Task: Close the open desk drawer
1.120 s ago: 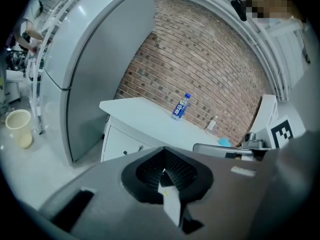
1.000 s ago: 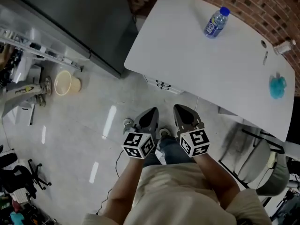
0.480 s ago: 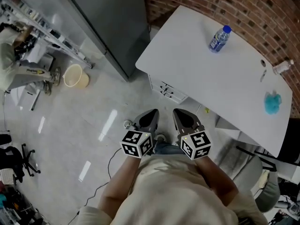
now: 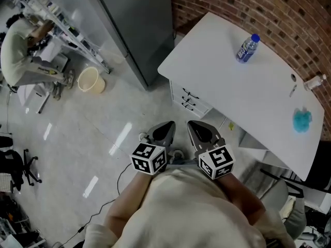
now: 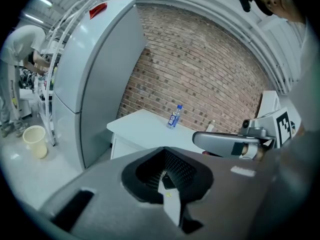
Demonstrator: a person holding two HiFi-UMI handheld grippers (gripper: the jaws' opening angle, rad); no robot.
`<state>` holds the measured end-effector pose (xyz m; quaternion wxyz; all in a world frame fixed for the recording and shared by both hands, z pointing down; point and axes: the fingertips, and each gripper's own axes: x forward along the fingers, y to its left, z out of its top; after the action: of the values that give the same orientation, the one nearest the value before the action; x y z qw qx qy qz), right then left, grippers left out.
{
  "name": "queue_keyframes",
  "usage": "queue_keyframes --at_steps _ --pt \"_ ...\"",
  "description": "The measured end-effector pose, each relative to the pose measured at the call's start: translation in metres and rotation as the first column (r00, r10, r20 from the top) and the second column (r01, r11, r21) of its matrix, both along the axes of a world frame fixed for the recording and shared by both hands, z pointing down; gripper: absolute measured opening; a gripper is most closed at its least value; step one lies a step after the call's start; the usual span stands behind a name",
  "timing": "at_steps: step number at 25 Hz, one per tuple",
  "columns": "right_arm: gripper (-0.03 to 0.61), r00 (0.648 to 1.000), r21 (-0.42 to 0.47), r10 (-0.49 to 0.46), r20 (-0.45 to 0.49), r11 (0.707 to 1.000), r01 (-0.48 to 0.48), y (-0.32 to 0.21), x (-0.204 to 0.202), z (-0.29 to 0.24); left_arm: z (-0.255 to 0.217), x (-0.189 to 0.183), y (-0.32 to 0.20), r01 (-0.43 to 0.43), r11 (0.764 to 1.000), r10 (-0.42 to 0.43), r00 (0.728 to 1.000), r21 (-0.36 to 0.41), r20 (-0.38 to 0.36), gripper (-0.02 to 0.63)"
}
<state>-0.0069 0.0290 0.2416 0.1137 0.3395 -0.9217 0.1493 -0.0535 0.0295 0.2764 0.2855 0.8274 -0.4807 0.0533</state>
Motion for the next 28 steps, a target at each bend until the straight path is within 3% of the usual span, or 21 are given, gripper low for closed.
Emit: queue_keyframes --at_steps 15,28 --pt "0.004 0.997 0.020 -0.076 0.005 0.997 0.076 0.006 -0.030 0.000 -0.006 -0.012 0.007 -0.006 0.999 0.004 0.999 0.037 0.035 -0.002" --pt "0.003 0.998 0.020 -0.060 0.002 0.998 0.060 0.005 -0.029 0.003 -0.008 -0.013 0.011 -0.011 0.999 0.009 1.000 0.050 0.030 -0.002"
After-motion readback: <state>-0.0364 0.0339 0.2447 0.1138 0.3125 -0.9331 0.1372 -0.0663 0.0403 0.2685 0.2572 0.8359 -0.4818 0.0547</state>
